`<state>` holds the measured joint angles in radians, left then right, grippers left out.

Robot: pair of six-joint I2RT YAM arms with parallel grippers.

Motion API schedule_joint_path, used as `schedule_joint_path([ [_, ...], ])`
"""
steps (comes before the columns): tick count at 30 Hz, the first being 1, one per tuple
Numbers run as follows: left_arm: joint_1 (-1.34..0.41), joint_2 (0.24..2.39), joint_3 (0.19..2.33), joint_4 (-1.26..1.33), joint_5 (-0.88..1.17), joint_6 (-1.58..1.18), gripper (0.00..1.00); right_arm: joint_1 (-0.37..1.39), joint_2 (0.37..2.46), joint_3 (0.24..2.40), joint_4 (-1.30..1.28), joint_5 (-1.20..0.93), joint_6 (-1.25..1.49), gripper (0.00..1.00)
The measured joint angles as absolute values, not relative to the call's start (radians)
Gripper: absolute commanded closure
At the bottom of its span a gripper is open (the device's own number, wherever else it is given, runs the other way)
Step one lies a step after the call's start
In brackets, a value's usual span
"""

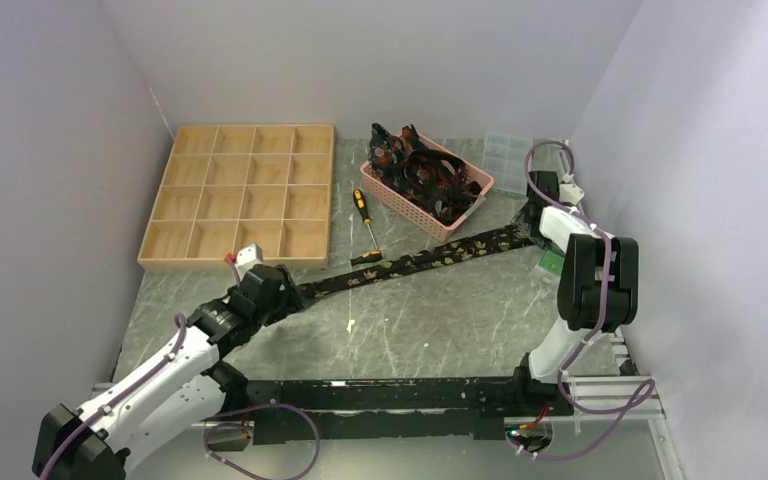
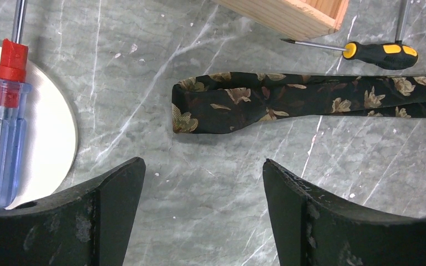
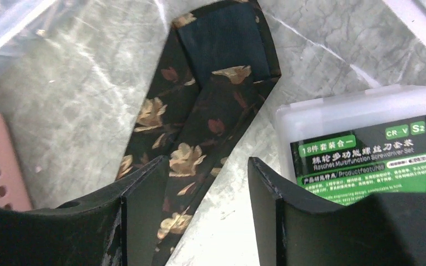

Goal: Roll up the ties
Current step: Roll the tie at the center of the board.

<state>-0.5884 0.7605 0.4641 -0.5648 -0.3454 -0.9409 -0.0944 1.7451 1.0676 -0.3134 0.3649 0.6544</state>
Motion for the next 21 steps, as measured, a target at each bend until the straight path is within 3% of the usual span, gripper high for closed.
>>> schedule_joint_path([
  [5,-0.588,0.796,0.464,-0.564,-0.350,-0.948,0.15,0.033,1.643,1.063,-0.303,0.419,0.667,0.44],
  [11,-0.588,0.833,0.491,-0.568,-0.330,-0.948,0.29,0.288,1.490,0.934,-0.167,0.371,0.733,0.51],
  [17,-0.588,0.923,0.530,-0.534,-0.302,-0.944,0.36,0.458,1.476,0.838,-0.105,0.306,0.739,0.54],
  [21,-0.588,1.056,0.585,-0.522,-0.302,-0.920,0.53,0.574,1.485,0.836,-0.069,0.285,0.717,0.54],
])
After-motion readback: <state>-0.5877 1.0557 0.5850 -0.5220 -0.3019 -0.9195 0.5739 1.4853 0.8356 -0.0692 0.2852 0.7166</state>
